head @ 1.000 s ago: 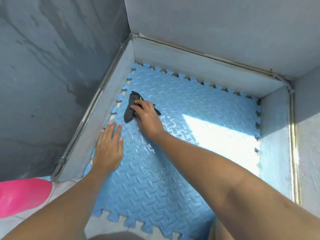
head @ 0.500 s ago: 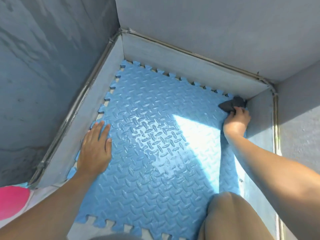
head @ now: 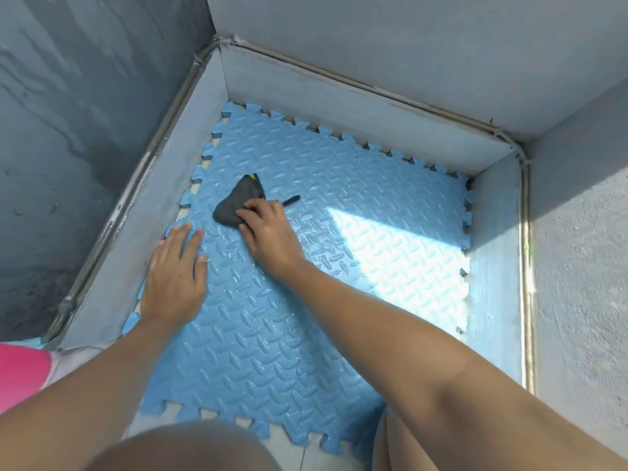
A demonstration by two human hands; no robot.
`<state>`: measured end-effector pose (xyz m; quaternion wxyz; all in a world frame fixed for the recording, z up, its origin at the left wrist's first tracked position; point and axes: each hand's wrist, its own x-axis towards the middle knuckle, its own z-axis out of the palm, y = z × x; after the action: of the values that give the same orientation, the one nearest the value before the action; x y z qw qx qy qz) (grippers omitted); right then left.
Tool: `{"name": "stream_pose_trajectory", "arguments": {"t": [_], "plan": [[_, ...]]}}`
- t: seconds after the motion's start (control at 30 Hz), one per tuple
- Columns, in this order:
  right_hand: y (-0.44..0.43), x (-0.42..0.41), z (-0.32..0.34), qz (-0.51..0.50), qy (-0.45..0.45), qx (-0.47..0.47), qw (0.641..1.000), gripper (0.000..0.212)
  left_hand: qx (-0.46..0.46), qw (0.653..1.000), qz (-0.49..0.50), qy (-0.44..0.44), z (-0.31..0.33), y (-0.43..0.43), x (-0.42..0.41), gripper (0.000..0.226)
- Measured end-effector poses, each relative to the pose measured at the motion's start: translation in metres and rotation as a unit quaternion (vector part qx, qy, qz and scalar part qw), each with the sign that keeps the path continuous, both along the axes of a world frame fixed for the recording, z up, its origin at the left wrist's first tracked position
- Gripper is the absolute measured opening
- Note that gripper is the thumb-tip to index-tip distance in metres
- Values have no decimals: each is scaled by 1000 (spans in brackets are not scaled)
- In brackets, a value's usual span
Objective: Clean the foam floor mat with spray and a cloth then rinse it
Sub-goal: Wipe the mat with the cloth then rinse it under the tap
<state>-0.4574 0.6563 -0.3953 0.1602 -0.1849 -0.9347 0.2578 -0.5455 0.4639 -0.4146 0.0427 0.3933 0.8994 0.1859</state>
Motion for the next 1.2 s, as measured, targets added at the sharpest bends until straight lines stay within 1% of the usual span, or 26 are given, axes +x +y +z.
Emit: {"name": "stream_pose_trajectory", "arguments": {"t": [0.07, 0.1, 0.13, 0.2, 0.27, 0.33, 0.4, 0.47, 0.53, 0.6, 0.67, 0.7, 0.77, 0.87, 0.93, 1.0, 1.07, 1.13, 1.2], "plan": [[3, 6, -1, 77, 0, 18, 997, 26, 0, 1000, -3, 0, 1, 0, 1, 51], [13, 15, 0, 90, 0, 26, 996, 26, 0, 1000, -4, -1, 1, 0, 1, 51], [30, 28, -1, 83, -8, 30, 996, 27, 0, 1000, -5, -4, 1, 0, 0, 51], [77, 63, -2, 17, -34, 42, 998, 29, -1, 1000, -5, -9, 0, -2, 0, 51], [129, 103, 1, -101, -69, 56, 991, 30, -3, 1000, -4, -9, -1, -3, -1, 50], [174, 144, 3, -232, -104, 71, 965, 32, -9, 1000, -10, -7, -2, -3, -2, 50], [201, 182, 5, -329, -135, 75, 932, 33, -22, 1000, -19, -10, -2, -3, -4, 50], [208, 202, 5, -361, -149, 71, 918, 35, -29, 999, -19, -30, -1, -9, -4, 49], [201, 196, 5, -363, -162, 73, 915, 35, -29, 998, 1, -50, 1, -26, 3, 48], [184, 170, 4, -355, -150, 59, 921, 37, -37, 997, 24, -55, 5, -57, 19, 47], [152, 133, 4, -338, -120, 34, 933, 38, -47, 997, 30, -61, 12, -90, 39, 47], [131, 114, 5, -317, -106, 21, 942, 38, -50, 996, 32, -70, 14, -105, 46, 45], [79, 78, 8, -239, -82, 10, 968, 38, -53, 993, 43, -95, 19, -132, 57, 40], [-12, 45, 8, -58, -52, 15, 997, 35, -23, 981, 98, -164, 30, -157, 68, 42], [-74, 44, 5, 90, -24, 23, 995, 32, 20, 966, 156, -205, 39, -162, 70, 42], [-127, 57, 3, 250, -12, 35, 968, 29, 63, 960, 184, -204, 46, -165, 70, 41], [-161, 81, -2, 393, 6, 59, 918, 24, 93, 962, 183, -179, 49, -168, 67, 41], [-172, 105, -6, 474, 10, 63, 878, 25, 110, 966, 181, -150, 52, -167, 64, 37], [-157, 121, -7, 494, 9, 65, 867, 27, 110, 973, 165, -116, 55, -160, 63, 31]]}}
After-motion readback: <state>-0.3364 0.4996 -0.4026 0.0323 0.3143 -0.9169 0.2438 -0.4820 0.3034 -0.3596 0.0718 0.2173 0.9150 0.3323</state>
